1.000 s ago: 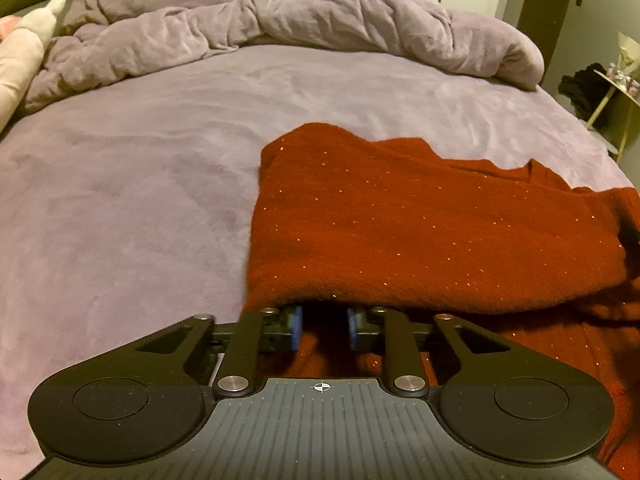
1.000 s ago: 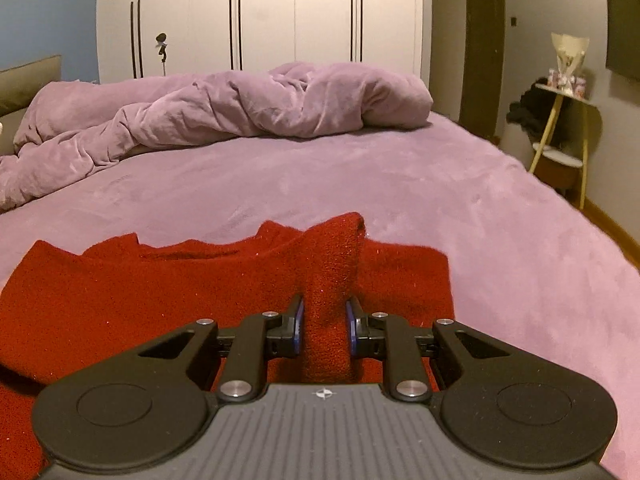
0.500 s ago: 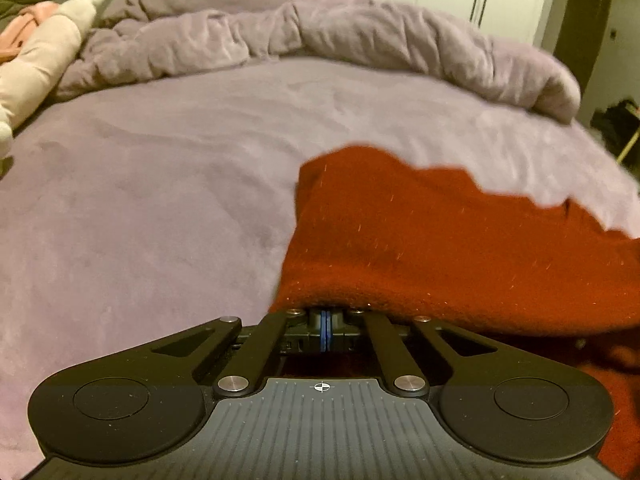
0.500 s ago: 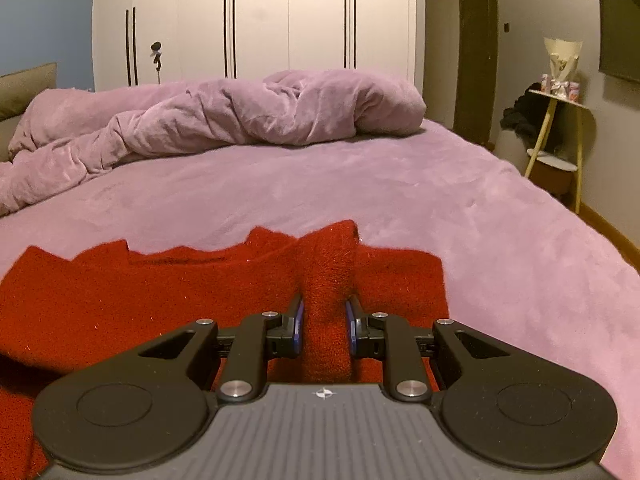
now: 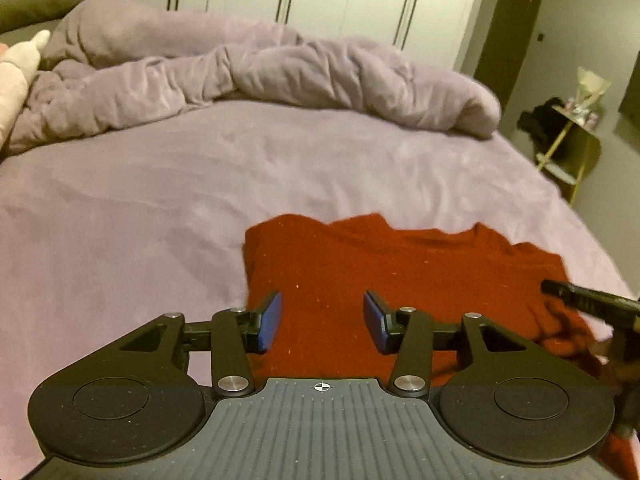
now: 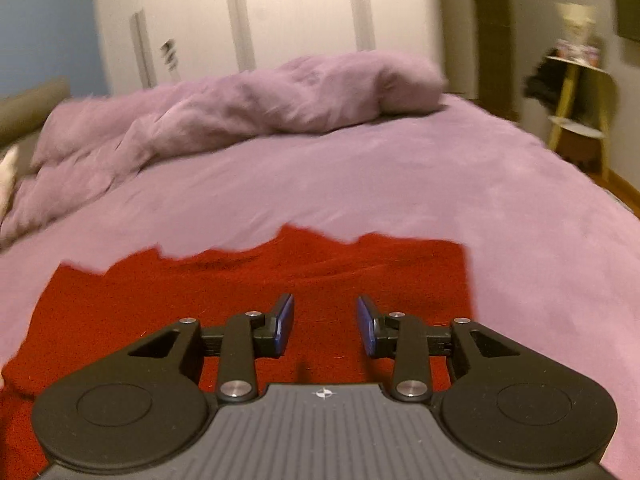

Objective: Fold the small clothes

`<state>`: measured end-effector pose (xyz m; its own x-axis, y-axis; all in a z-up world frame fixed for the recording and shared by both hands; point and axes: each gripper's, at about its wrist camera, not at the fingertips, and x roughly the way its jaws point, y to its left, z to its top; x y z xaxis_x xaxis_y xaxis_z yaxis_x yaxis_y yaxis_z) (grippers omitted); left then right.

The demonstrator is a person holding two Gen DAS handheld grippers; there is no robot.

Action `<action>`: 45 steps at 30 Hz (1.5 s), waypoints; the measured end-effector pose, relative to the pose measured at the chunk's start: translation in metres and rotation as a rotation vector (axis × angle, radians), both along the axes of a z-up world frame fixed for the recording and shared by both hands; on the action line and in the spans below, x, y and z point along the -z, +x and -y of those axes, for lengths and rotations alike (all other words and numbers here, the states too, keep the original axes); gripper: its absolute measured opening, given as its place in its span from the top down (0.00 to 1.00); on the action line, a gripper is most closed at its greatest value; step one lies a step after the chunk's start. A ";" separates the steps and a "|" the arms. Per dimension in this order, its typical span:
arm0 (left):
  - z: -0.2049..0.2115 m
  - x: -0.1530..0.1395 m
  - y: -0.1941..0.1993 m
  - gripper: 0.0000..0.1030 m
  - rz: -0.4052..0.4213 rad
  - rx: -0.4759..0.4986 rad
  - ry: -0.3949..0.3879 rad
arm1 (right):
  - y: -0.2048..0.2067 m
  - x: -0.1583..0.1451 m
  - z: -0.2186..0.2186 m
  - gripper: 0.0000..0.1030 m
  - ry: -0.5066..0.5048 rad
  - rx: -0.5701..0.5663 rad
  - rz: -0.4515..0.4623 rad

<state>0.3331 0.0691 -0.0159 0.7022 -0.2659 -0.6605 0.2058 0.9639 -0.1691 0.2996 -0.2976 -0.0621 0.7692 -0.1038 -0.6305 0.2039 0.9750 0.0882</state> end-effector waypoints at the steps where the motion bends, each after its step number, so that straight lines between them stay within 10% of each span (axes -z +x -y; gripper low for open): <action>1: 0.007 0.012 0.010 0.59 -0.034 0.001 0.012 | 0.007 0.006 -0.004 0.71 0.001 -0.019 -0.032; 8: 0.044 0.079 0.061 0.59 -0.117 -0.005 0.122 | 0.012 0.037 -0.017 0.80 -0.144 -0.058 -0.108; 16: 0.045 0.081 0.091 0.55 -0.105 -0.075 0.086 | 0.038 0.037 -0.005 0.83 -0.143 -0.040 -0.063; 24: 0.043 0.064 0.031 0.33 -0.068 0.049 0.082 | -0.036 0.018 0.005 0.80 0.077 -0.033 -0.045; 28: 0.063 0.077 0.037 0.30 -0.051 0.053 0.189 | -0.040 0.035 0.003 0.80 0.034 -0.029 -0.071; 33: 0.048 0.083 0.061 0.22 -0.122 -0.051 0.077 | -0.020 0.039 0.010 0.89 -0.002 0.031 -0.078; 37: 0.046 0.084 0.060 0.22 -0.107 -0.031 0.120 | -0.031 0.029 0.025 0.84 0.162 0.045 -0.057; 41: 0.044 0.087 0.067 0.22 -0.115 -0.038 0.113 | -0.054 0.027 0.049 0.49 0.442 0.073 0.017; 45: 0.051 0.086 0.063 0.22 -0.116 -0.050 0.125 | -0.045 0.038 0.062 0.53 0.582 0.147 0.016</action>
